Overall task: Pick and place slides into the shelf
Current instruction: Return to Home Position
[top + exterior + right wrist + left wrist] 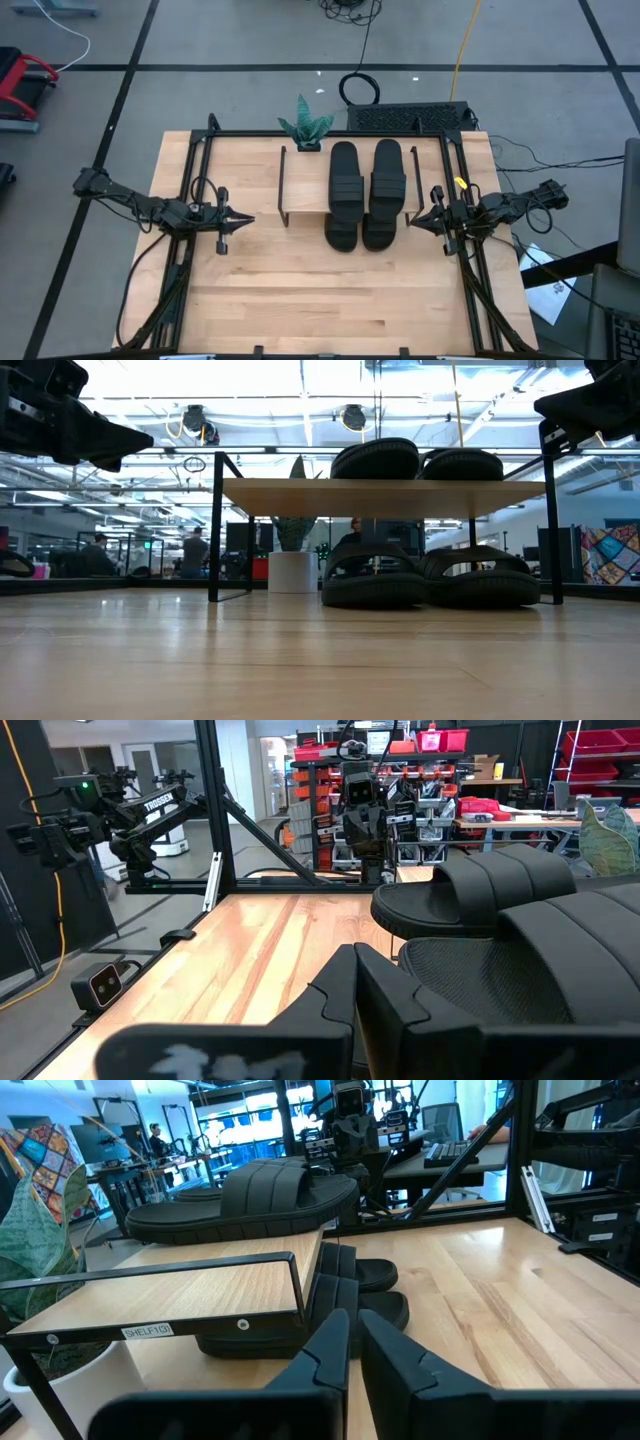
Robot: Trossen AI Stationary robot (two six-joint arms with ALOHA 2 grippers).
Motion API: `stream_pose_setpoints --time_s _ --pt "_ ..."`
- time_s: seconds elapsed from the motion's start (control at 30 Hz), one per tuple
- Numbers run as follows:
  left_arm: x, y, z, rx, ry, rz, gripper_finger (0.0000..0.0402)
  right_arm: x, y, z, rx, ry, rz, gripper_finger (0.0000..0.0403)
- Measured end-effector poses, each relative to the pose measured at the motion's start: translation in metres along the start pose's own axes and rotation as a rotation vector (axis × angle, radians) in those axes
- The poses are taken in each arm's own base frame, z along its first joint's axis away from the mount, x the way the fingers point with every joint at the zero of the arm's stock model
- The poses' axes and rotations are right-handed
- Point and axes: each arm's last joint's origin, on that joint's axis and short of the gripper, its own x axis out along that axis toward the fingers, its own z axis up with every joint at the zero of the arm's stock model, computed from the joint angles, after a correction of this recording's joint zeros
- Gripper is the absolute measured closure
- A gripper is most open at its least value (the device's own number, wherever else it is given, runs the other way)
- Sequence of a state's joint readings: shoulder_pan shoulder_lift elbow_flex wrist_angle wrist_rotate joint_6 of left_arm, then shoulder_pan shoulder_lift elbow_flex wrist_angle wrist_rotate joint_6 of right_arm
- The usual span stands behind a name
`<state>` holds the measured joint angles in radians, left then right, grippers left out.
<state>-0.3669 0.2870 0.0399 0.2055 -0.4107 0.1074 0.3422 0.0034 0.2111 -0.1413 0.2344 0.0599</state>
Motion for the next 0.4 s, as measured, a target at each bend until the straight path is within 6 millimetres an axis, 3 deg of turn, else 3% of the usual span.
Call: stream_pose_setpoints --time_s 0.4 --pt "0.0000 0.0000 0.0000 0.000 0.000 0.000 0.0394 0.0000 0.0000 0.0000 0.000 0.000 0.000 0.0403"
